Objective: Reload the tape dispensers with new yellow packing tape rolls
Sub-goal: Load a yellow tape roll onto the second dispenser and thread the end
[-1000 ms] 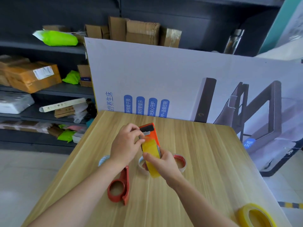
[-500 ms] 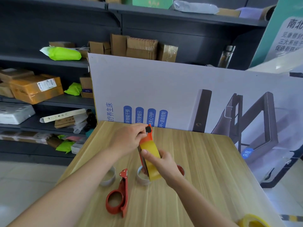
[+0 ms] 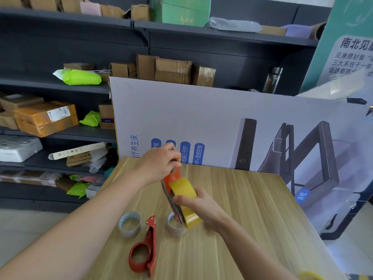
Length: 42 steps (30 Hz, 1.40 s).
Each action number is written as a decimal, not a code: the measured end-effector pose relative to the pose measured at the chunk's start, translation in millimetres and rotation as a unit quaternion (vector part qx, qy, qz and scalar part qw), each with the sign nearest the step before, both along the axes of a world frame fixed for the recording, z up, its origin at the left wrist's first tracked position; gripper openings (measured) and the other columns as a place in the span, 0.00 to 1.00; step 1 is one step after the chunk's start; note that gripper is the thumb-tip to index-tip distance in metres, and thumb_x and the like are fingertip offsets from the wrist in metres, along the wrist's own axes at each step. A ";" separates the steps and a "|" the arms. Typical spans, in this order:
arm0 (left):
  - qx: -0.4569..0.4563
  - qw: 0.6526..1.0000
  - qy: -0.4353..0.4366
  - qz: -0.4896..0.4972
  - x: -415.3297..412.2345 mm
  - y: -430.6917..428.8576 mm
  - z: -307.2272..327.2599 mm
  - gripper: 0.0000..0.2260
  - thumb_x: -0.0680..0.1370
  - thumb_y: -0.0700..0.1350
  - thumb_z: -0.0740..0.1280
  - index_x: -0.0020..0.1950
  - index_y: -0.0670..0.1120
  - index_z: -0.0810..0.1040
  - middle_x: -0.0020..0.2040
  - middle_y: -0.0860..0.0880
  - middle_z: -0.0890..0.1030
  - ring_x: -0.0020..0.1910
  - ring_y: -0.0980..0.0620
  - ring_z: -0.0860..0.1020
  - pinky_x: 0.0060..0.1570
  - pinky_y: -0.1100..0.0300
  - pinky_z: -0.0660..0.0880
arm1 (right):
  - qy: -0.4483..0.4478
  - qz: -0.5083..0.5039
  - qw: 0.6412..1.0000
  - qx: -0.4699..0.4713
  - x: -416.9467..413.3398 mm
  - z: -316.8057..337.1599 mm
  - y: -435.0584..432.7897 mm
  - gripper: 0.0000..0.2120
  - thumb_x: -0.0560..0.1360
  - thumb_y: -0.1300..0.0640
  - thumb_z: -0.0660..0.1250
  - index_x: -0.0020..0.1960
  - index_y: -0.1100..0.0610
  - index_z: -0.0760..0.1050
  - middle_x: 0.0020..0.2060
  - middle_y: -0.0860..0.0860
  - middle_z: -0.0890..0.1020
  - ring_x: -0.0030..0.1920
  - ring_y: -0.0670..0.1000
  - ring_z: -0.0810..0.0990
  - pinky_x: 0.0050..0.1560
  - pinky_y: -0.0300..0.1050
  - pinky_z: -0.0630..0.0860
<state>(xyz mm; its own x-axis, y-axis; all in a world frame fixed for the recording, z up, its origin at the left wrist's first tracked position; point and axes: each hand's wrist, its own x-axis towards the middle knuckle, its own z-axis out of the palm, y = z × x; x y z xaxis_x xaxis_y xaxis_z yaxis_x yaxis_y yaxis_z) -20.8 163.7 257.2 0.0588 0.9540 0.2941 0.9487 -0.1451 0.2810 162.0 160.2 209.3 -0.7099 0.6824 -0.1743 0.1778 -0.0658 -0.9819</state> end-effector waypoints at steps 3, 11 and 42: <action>0.013 0.998 0.061 0.003 0.1 0.5 5.9 0.08 0.79 0.49 0.61 0.44 0.49 0.77 0.48 0.53 0.76 0.45 0.50 0.75 0.53 0.54 0.66 | -0.022 0.021 0.999 0.013 0.8 4.5 0.4 0.11 0.67 0.51 0.71 0.45 0.56 0.77 0.28 0.44 0.83 0.29 0.41 0.82 0.28 0.29 0.73; 0.012 0.998 -0.069 0.004 -3.7 -6.9 13.5 0.06 0.78 0.45 0.65 0.43 0.45 0.78 0.51 0.52 0.79 0.48 0.50 0.76 0.48 0.53 0.74 | -0.005 -0.003 1.000 0.008 -2.2 -0.9 -4.6 0.18 0.65 0.48 0.72 0.50 0.56 0.75 0.31 0.45 0.85 0.31 0.43 0.84 0.30 0.30 0.75; 0.050 0.948 -0.279 0.145 -30.3 -4.3 34.4 0.08 0.80 0.41 0.60 0.43 0.42 0.75 0.36 0.52 0.83 0.37 0.50 0.82 0.44 0.52 0.79 | 0.044 -0.139 0.987 0.062 -28.3 -20.7 -16.9 0.14 0.72 0.45 0.73 0.43 0.56 0.80 0.33 0.52 0.84 0.31 0.47 0.84 0.30 0.35 0.77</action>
<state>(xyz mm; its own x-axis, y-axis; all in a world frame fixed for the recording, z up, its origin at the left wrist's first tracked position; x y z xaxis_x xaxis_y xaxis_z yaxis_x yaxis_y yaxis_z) -51.2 159.4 291.6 -0.3924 0.8725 0.2913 0.6600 0.0465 0.7498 133.7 143.3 188.6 -0.5006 0.8654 -0.0224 0.0836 0.0226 -0.9962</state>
